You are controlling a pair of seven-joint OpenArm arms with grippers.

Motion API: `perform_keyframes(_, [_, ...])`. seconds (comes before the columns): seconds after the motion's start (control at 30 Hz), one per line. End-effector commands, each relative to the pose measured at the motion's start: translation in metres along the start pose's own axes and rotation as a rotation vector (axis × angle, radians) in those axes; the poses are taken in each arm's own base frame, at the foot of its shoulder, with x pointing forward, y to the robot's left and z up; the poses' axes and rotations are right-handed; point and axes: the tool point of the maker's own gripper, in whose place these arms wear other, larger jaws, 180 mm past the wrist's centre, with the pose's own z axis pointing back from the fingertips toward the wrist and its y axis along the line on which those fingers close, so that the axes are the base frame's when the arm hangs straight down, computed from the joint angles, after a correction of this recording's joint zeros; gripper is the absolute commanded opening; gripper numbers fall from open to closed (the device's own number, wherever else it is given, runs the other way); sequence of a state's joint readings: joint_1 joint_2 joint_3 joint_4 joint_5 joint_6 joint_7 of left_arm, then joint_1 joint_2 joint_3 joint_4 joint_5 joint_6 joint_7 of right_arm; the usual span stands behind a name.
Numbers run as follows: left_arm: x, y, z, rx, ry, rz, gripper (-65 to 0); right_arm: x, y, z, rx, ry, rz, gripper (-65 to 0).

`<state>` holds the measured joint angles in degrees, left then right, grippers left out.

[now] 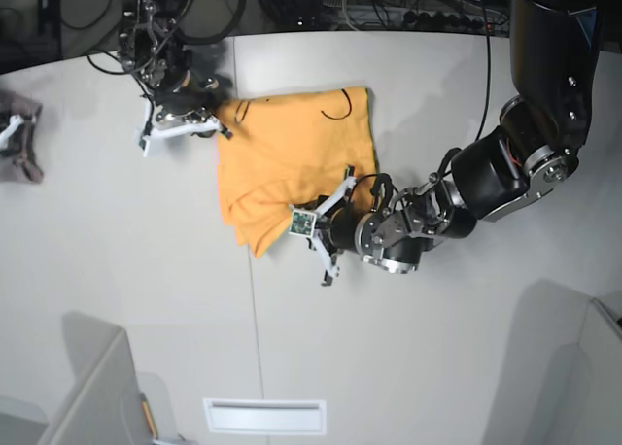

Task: Fold the T-shirt properly
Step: 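Rotate the folded shirt with the left gripper while the right gripper holds, then release the shirt and raise both grippers away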

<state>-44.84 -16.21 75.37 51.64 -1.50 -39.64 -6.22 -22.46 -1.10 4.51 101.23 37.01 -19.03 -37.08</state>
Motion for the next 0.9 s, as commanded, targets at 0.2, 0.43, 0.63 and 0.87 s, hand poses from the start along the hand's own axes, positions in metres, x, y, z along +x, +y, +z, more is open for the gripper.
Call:
perform_keyframes(0.2, [0.026, 0.020, 0.010, 0.035, -0.110, 0.101, -65.0, 0.000, 0.004, 0.001, 0.010, 0.008, 0.010, -65.0])
perform_keyframes(0.43, [0.036, 0.040, 0.020, 0.067, -0.141, 0.194, -49.4, -0.003, 0.003, 0.000, -0.021, 0.000, 0.049, -65.0])
perform_keyframes(0.63, [0.031, 0.040, 0.019, 0.064, -0.109, 0.196, -14.3, -0.017, 0.019, -0.004, -0.036, 0.003, 0.134, -65.0])
perform_keyframes(0.87, [0.047, 0.074, 0.038, 0.160, -0.200, 0.263, -7.7, -0.016, 0.016, -0.003, -0.046, -0.002, 0.133, -65.0])
